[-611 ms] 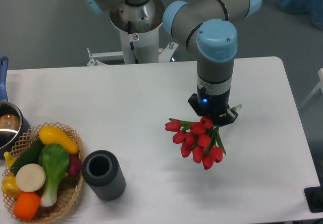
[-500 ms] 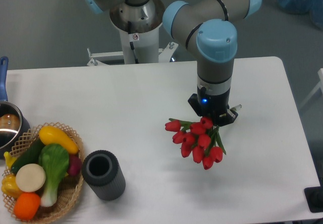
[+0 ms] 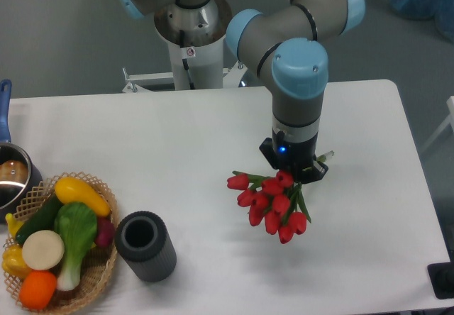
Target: Place the flowers on the table
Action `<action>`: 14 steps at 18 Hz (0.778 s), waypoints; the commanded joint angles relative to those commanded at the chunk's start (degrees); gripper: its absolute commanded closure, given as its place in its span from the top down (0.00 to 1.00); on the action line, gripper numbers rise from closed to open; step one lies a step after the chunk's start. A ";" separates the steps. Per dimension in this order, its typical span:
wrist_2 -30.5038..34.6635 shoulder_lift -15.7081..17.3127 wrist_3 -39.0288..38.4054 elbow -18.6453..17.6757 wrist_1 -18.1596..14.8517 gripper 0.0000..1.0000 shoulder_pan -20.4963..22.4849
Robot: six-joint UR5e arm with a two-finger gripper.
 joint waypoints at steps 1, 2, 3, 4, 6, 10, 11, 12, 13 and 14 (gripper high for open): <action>-0.09 -0.35 0.00 0.00 0.00 0.01 -0.35; -0.09 -0.70 0.00 0.00 0.09 0.02 -0.70; -0.09 -1.58 0.00 0.00 0.78 0.04 -0.88; -0.09 -1.85 -0.09 -0.09 1.75 0.04 -1.14; -0.09 -2.72 -0.53 -0.17 2.90 0.06 -1.67; 0.00 -5.10 -1.40 0.00 5.53 0.12 -2.63; 0.00 -5.62 -1.76 -0.09 6.41 0.13 -2.72; 0.00 -5.98 -1.76 -0.17 6.76 0.16 -2.72; -0.09 -6.15 -1.76 -0.17 6.85 0.19 -2.72; -0.09 -6.24 -1.76 -0.17 7.03 0.27 -2.72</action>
